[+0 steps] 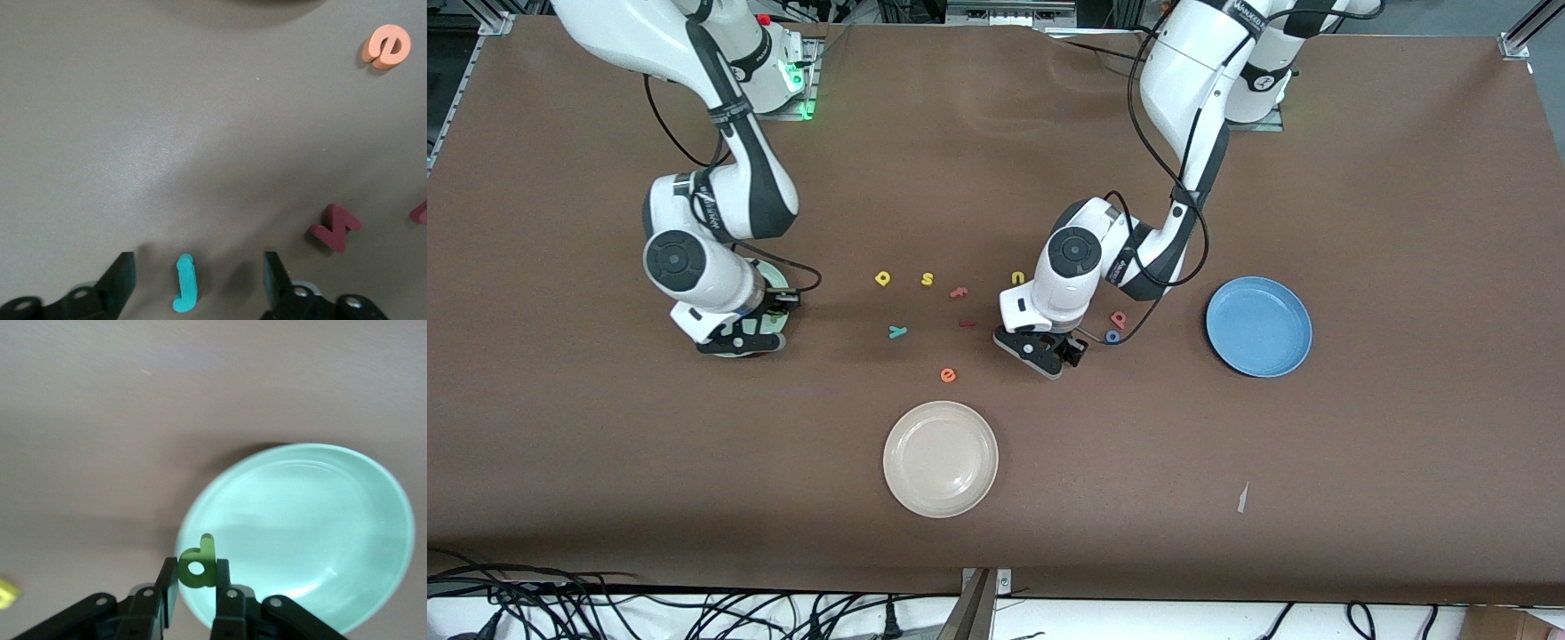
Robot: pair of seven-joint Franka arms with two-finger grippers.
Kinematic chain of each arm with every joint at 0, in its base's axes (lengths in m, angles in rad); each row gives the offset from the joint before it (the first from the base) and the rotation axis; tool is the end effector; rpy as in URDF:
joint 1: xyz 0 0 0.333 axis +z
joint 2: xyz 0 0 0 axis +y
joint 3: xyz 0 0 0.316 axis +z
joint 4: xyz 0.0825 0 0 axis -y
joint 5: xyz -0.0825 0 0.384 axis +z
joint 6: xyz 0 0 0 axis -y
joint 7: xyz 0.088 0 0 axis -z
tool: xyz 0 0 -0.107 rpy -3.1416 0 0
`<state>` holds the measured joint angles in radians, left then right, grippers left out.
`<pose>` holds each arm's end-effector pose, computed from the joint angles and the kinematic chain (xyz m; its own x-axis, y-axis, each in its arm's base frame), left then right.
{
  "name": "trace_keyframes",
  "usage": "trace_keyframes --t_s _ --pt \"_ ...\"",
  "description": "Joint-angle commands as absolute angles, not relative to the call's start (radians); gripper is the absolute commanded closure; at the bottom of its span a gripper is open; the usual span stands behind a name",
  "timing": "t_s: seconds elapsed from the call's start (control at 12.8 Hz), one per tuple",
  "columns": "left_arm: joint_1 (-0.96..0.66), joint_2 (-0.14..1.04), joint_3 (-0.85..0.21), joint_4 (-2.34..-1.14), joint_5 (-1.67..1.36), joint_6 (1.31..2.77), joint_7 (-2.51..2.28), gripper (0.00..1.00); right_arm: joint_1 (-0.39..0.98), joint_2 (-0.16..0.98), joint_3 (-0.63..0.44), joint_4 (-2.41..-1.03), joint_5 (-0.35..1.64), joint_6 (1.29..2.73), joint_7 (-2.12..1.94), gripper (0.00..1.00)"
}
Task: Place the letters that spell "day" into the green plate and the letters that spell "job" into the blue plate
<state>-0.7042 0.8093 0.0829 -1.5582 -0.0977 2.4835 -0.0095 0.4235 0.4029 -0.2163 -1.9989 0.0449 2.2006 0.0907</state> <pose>0.5748 -0.4222 0.1798 0.8377 -0.5330 0.1191 -0.5378 -0.8430 0.0097 0.5719 0.1244 0.2460 0.9792 0.0870 -0.1834 0.1014 -0.9923 0.0705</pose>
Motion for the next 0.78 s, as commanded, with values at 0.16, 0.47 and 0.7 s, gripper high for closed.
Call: trace_keyframes --t_s 0.16,0.47,0.7 --pt "-0.718 0.813 0.103 -1.557 -0.112 2.468 -0.014 0.36 0.414 0.396 -0.268 -2.075 0.06 2.221 -0.041 0.83" --pt "-0.713 0.798 0.103 -1.586 -0.11 2.465 -0.02 0.35 0.419 0.391 -0.252 -2.039 0.061 2.204 -0.034 0.0" --pt "-0.713 0.792 0.103 -1.589 -0.11 2.465 -0.018 0.67 0.425 0.396 -0.163 -1.968 0.086 2.157 0.102 0.0"
